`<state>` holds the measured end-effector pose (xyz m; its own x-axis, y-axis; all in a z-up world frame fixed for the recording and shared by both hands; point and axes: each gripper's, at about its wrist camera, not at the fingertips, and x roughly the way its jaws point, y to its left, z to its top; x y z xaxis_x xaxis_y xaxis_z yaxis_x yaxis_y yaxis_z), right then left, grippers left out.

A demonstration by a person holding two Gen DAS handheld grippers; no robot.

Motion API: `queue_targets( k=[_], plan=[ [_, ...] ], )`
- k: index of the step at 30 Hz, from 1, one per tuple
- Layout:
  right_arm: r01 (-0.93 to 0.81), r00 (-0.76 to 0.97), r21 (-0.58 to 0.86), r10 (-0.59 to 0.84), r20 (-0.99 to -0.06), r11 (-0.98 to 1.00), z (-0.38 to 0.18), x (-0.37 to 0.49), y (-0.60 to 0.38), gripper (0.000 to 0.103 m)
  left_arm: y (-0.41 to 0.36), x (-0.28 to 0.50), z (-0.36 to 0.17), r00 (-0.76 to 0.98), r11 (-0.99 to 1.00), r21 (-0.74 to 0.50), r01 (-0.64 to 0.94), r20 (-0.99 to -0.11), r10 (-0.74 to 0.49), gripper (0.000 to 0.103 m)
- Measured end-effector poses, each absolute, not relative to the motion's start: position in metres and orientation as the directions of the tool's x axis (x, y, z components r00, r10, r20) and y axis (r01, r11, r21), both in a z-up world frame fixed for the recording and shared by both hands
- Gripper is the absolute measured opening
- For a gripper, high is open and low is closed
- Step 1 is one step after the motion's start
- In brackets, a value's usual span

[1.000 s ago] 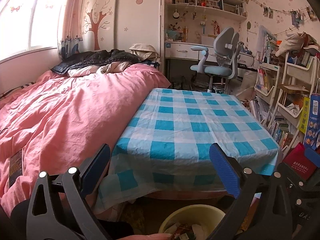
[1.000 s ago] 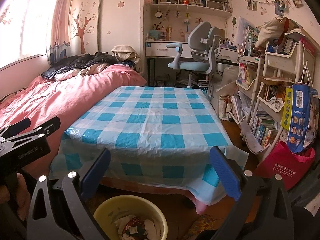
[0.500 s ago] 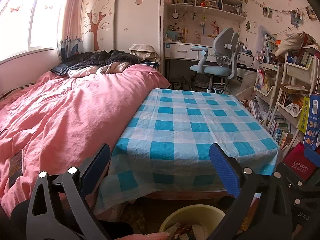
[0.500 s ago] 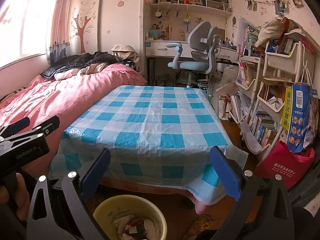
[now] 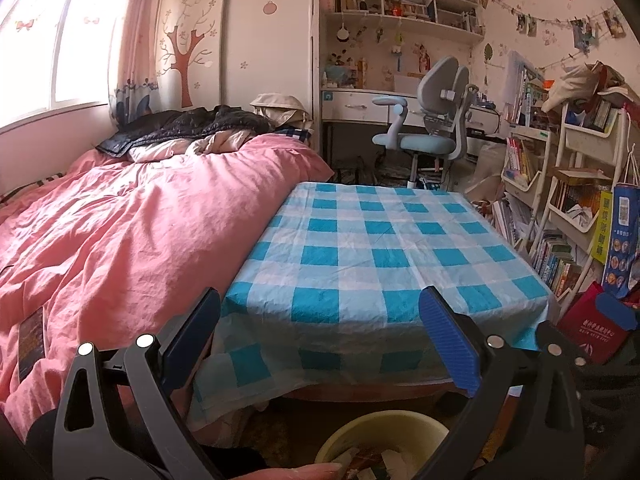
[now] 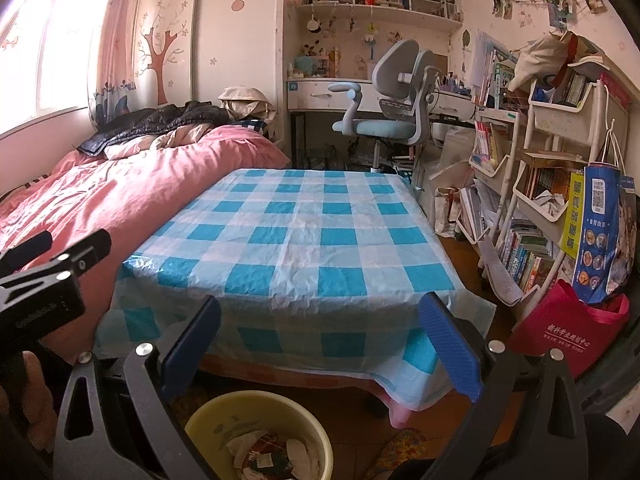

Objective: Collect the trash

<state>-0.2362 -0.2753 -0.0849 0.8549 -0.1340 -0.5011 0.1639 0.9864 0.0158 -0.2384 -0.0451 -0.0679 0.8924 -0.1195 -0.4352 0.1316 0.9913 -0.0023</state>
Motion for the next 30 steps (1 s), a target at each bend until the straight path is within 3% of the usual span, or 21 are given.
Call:
queue_targets(
  k=[12,30],
  plan=[
    [0.157,0.864,-0.014,-0.144,-0.483,0.987,-0.063,-0.194,-0.277,0.095,-0.032,-0.183,-0.024,0.915,0.993,-0.064,0.095,-0.389,-0.112,0.096],
    [0.129,0.843,0.051,-0.082,-0.531,0.990,-0.066,-0.080,-0.310,0.095,-0.031,-0.053,-0.003,0.905,0.996,-0.078,0.039,-0.419,-0.068,0.096]
  ],
)
